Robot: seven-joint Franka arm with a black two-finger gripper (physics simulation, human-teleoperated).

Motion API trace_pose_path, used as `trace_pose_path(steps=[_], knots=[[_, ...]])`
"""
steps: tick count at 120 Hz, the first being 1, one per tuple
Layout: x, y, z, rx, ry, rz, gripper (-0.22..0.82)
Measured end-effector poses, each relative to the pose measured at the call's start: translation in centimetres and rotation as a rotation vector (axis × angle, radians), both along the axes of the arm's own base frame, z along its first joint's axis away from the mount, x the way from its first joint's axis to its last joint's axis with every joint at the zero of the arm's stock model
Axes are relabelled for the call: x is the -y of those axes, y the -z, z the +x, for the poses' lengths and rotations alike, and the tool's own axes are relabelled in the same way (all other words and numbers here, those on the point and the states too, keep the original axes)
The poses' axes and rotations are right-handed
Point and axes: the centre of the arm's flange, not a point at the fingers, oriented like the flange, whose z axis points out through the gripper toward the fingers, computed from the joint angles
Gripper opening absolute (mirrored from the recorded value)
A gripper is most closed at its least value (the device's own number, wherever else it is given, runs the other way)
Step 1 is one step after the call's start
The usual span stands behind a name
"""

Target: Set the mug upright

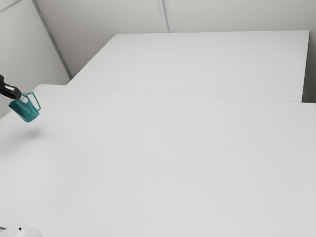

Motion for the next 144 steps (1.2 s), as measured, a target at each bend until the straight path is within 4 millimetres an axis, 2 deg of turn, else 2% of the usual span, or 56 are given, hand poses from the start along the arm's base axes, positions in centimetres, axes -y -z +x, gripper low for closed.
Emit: trace_pose_path(steps=[5,22,32,53,69,86,102,135,144], knots=[[1.5,-0.5,0.4,-0.016,0.009,0.010,-0.18],[6.0,0.0,3.4,-0.119,0.027,0.089,-0.18],[9.2,-0.4,5.1,-0.157,0.038,0.135,-0.18],[16.3,-2.5,6.0,-0.212,0.048,0.203,-0.18],[20.6,-3.4,4.5,-0.223,0.051,0.181,-0.18],[26.6,-4.1,4.0,-0.240,0.090,0.194,-0.18],[30.1,-4.2,2.7,-0.267,0.088,0.209,-0.18],[36.9,-1.7,0.7,-0.314,0.074,0.224,-0.18],[38.0,-1.0,-0.2,-0.321,0.058,0.221,-0.18]])
